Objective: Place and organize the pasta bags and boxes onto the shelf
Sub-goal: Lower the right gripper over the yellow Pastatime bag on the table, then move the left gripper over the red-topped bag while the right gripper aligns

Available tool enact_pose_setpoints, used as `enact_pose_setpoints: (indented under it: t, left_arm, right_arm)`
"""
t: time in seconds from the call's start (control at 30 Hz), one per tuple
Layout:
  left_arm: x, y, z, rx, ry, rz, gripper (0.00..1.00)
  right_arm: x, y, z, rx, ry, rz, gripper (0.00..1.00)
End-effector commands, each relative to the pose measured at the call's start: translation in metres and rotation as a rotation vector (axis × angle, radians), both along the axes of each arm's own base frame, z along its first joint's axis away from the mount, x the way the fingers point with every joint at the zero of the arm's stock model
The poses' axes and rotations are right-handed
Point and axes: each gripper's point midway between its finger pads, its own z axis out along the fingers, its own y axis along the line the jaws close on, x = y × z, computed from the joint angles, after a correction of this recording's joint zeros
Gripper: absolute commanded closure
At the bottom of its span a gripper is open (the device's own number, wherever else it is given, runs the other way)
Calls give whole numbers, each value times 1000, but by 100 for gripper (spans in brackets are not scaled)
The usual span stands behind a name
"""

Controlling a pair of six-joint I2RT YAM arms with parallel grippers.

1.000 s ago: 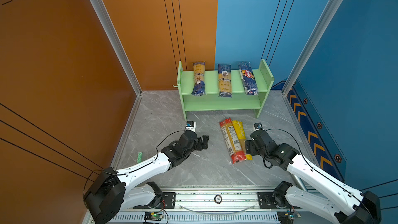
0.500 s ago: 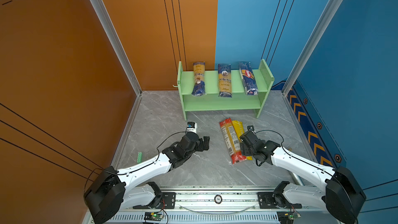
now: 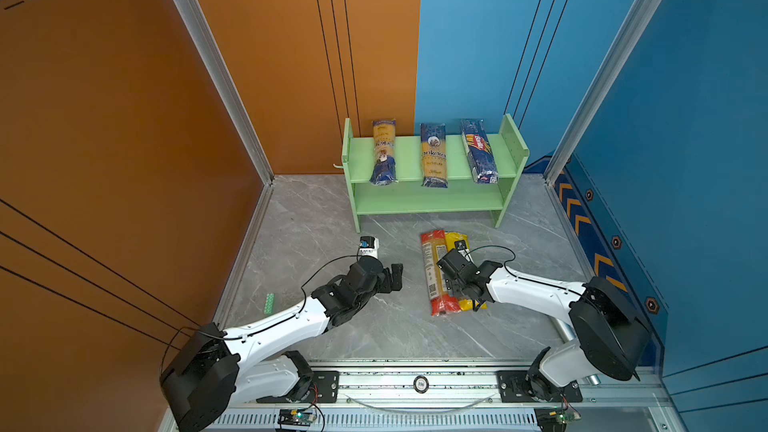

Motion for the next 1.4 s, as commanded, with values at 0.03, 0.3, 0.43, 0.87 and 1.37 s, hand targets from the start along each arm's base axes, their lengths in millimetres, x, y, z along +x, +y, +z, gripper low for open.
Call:
enact_pose_setpoints:
  t: [0.03, 0.3, 0.43, 0.87, 1.37]
  left_arm:
    - [-7, 12, -6, 28, 6, 26, 2]
    - [-14, 16, -11, -9, 16, 28, 2]
    - [-17, 16, -18, -18, 23, 24, 2]
    - [-30, -32, -25, -1, 9, -221, 2]
    - [-35, -81, -30, 34, 31, -328, 2]
  right_arm:
    - [14, 30, 7, 40, -39, 18, 10]
    - [22, 63, 0, 75, -10, 84, 10]
    - [25, 71, 5, 107, -19, 97, 10]
    - [22, 27, 57, 145, -85, 62, 9]
    - [18, -35, 66, 174, -86, -63, 9]
